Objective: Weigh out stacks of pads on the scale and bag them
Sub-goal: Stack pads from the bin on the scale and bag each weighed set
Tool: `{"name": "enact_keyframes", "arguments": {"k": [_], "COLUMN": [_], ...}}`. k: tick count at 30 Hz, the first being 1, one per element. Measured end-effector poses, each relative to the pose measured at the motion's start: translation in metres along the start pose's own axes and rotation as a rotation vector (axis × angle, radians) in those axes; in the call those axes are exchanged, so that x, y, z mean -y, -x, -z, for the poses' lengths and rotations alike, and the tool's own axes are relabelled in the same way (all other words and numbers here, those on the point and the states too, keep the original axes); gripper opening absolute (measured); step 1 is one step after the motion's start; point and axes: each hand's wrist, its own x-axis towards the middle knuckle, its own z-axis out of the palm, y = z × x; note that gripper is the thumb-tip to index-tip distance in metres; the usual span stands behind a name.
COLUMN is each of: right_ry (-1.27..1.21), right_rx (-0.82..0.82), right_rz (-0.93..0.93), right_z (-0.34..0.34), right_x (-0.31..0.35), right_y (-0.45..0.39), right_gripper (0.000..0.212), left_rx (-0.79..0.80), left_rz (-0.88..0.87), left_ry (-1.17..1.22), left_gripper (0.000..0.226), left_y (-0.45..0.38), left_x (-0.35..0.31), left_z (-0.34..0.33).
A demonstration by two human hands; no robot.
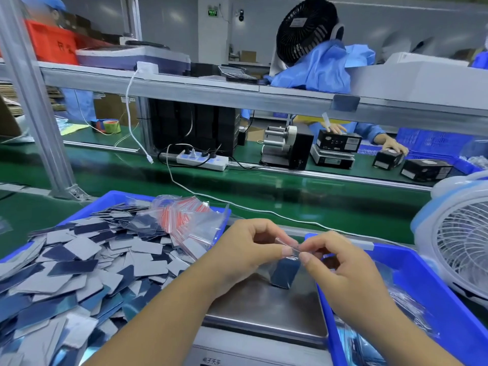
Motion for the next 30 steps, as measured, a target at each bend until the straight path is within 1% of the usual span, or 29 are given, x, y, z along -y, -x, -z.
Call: {"name": "enact_keyframes", "arguments": {"k": [4, 7, 11, 13, 16, 20, 25, 30], "right_ry": [-0.048, -0.125, -0.193, -0.218, -0.237, -0.258, -0.232, -0.244], "right_rx": [-0.045, -0.072, -0.073, -0.059, -0.024, 0.024, -0.019, -0.029], "right_rz": [-0.007, 0.001, 0.0, 0.005, 0.004, -0.001, 0.03, 0.026], "right_z": [-0.001, -0.002, 0.0, 0.001, 0.0, -0.006, -0.007, -0.004], "right_x": [-0.003, -0.005, -0.009, -0.009, -0.009, -0.012, -0.012, -0.008], "right_y": [0.0, 0.0, 0.0, 0.0, -0.001, 0.0, -0.001, 0.001], "right_gripper": [0.035, 0.035, 0.029, 0.025, 0.01, 0.014, 0.013, 0.013], "left_rx": [-0.007, -0.028, -0.035, -0.007, 0.02, 0.033, 0.067, 0.089], "left_rz": [0.094, 0.14, 0.172, 0.176, 0.165, 0.157, 0.14, 0.104], "left_ry": [0.03, 0.088, 0.147, 0.137, 0.127, 0.149, 0.149, 0.08], "left_gripper": [0.013, 0.011, 0.011, 0.02, 0.027, 0.021, 0.01, 0.007], "left_y": [-0.002, -0.003, -0.001, 0.0, 0.0, -0.001, 0.0, 0.001], "left_x": [-0.001, -0.002, -0.004, -0.003, -0.003, 0.0, -0.004, 0.0], "left_z": [0.003, 0.003, 0.003, 0.003, 0.003, 0.002, 0.0, -0.003]}}
